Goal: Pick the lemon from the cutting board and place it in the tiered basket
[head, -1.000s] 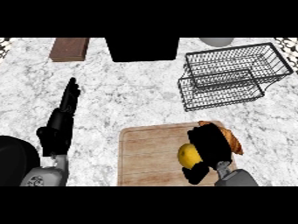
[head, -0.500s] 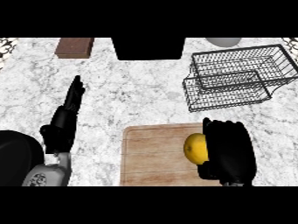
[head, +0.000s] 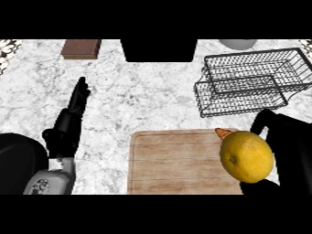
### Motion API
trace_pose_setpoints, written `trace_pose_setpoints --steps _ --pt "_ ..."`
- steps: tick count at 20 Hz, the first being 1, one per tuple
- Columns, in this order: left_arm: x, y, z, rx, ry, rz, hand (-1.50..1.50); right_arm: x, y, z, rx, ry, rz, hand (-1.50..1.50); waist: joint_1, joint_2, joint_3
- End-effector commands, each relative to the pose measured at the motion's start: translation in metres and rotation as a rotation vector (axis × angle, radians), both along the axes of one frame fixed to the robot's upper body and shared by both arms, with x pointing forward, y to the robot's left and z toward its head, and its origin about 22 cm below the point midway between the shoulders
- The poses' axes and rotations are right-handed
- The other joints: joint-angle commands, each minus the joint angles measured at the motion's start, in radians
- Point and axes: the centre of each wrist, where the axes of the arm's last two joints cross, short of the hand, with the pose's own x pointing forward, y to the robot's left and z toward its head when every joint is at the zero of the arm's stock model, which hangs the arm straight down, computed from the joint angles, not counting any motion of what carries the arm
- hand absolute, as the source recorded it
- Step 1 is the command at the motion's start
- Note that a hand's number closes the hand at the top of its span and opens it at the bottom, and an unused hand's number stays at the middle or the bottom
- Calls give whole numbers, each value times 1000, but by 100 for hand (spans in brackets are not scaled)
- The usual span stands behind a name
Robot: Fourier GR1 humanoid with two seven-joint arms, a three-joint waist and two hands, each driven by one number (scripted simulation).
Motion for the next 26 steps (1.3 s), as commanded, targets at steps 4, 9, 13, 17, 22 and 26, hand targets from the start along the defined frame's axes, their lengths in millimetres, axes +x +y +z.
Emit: trace_pose_setpoints --steps 4,9,13,17,22,26 --pt "-8 -4 -15 0 5 -9 0 18 -16 51 130 -34 -35 150 10 2 0" --pt "-3 -10 -11 8 4 -15 0 48 -18 67 322 -52 -12 150 15 2 0" --pt "7 -3 7 0 0 -12 0 82 -12 77 272 -46 -41 150 11 6 1" --pt "9 1 7 3 -1 -12 0 106 -12 73 224 -64 -76 150 11 6 1" --pt "4 -9 -2 -4 1 -24 0 127 -48 79 187 -70 -96 150 9 6 1" --pt "0 -2 8 2 5 -14 0 142 -52 63 134 -43 -99 150 8 5 1"
